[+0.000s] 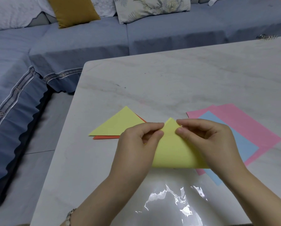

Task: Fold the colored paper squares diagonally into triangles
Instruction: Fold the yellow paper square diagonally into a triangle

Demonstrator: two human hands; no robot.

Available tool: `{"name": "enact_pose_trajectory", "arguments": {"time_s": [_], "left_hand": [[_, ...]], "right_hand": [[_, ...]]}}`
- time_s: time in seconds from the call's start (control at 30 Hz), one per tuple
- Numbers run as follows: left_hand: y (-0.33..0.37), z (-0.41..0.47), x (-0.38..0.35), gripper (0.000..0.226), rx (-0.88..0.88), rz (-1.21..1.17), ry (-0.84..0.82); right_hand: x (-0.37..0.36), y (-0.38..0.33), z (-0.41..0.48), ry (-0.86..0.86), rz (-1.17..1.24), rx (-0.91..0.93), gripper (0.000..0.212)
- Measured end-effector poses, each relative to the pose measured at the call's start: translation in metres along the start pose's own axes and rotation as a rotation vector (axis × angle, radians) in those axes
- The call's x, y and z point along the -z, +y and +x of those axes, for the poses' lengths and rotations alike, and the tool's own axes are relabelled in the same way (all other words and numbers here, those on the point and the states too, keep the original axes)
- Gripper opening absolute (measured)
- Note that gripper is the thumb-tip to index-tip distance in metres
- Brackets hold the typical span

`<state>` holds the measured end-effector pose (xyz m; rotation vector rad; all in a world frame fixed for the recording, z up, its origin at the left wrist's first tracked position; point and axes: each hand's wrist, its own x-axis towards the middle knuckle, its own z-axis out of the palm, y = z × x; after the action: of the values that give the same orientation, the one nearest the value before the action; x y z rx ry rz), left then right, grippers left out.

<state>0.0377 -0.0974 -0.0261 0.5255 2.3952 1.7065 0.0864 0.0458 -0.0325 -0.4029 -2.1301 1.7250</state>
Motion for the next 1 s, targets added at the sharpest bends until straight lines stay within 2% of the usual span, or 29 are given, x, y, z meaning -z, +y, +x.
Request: {"name": "enact_pose_trajectory", "arguments": {"time_s": [0.23,1.0], "left_hand": [[-0.0002,0.0005,-0.0027,0.028,0.019,-0.049,0.059],[-0.0065,-0.0020,-0.0055,0.022,0.012,-0.050,0.057]], "right_hand": [[0.0003,0.0009,0.0013,-0.034,-0.047,0.022,0.028],[0.0001,0.0007,0.0003,-0.081,-0.045,0.026,0.026]]}}
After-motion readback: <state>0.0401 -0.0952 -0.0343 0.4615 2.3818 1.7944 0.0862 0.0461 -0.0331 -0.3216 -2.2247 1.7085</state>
